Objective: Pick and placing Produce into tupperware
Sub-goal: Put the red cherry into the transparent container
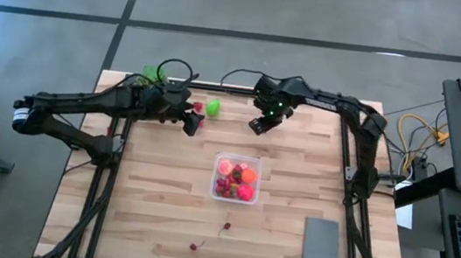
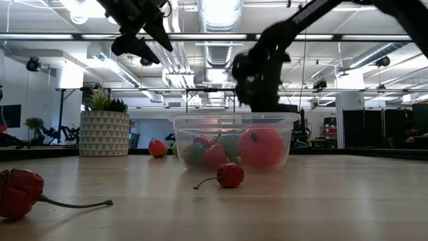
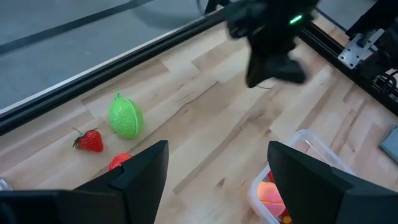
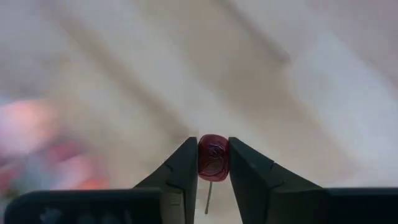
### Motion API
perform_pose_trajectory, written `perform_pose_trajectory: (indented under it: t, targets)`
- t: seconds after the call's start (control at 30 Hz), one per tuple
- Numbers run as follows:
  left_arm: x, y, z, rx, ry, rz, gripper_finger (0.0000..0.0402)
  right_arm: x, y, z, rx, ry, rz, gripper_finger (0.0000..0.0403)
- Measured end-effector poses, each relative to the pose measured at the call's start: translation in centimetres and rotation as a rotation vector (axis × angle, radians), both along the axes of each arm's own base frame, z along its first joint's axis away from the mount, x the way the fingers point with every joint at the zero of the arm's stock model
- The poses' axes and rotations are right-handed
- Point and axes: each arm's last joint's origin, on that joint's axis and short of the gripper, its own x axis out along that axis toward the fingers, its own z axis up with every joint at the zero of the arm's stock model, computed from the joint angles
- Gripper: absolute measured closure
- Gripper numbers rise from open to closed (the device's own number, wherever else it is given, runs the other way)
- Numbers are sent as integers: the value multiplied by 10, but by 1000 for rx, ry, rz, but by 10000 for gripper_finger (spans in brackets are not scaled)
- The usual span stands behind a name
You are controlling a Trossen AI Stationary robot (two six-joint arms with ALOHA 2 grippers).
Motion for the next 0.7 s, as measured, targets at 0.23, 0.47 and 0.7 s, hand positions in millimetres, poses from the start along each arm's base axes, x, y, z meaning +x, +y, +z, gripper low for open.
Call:
perform_pose_trajectory:
  t: [0.23,0.47,0.7]
  targets:
    - [0,0,-1,0,4,0,142,-3,69,78,113,-267,201,328]
    - [0,0,-2,-1,7,0,142,15,143,90,145,-321,398,315]
    - [0,-2,-4,-36,11,-37,142,33,174,59,-46,-171,430,295]
